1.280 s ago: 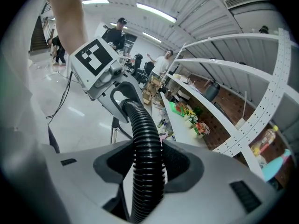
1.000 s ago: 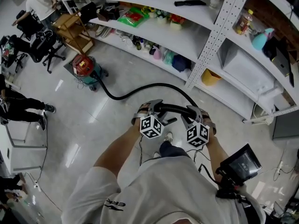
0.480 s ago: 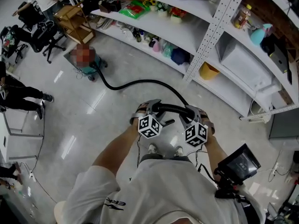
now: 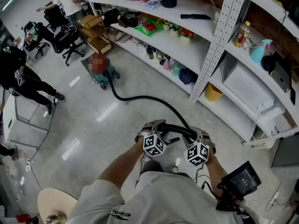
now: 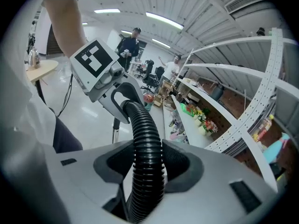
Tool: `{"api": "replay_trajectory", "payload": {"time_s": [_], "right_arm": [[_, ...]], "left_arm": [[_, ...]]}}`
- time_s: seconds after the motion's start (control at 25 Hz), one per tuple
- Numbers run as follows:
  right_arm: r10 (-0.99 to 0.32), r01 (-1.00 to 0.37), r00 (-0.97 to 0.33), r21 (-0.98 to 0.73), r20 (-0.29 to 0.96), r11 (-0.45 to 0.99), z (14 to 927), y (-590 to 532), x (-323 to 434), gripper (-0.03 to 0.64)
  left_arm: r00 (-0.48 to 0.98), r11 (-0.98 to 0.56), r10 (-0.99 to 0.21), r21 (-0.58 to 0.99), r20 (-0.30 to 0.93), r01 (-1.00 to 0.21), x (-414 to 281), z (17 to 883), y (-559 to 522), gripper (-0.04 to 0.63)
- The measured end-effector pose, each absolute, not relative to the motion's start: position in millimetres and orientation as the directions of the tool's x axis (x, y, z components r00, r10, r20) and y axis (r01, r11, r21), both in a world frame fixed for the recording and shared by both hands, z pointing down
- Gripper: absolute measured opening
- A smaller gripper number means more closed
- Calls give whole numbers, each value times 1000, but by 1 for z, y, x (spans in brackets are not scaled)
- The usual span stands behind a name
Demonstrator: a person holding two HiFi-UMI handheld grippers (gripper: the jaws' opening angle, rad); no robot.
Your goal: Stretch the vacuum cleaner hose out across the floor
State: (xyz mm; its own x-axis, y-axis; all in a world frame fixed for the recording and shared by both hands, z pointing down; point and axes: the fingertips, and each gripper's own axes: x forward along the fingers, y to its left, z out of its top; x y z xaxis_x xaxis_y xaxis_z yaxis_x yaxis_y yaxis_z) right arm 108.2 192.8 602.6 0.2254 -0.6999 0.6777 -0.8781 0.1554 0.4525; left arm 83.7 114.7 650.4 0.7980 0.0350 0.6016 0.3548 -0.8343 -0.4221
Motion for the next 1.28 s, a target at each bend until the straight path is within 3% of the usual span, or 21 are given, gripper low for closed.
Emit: {"api": "replay_trajectory", "payload": {"time_s": [0.4, 0.92, 1.28], "right_arm": [[-702, -874, 216, 455, 678, 171, 598, 226, 121, 179], [-643, -886, 334, 462, 689, 36, 609, 258, 78, 181], [-585, -918, 319, 398, 746, 6, 634, 308, 51, 179]], "left_arm": [[800, -854, 30, -401, 600, 332, 97, 647, 149, 238], [799, -779, 147, -429, 584, 457, 65, 653, 177, 239], [758, -767, 223, -370, 613, 525, 40, 678, 228, 239]]}}
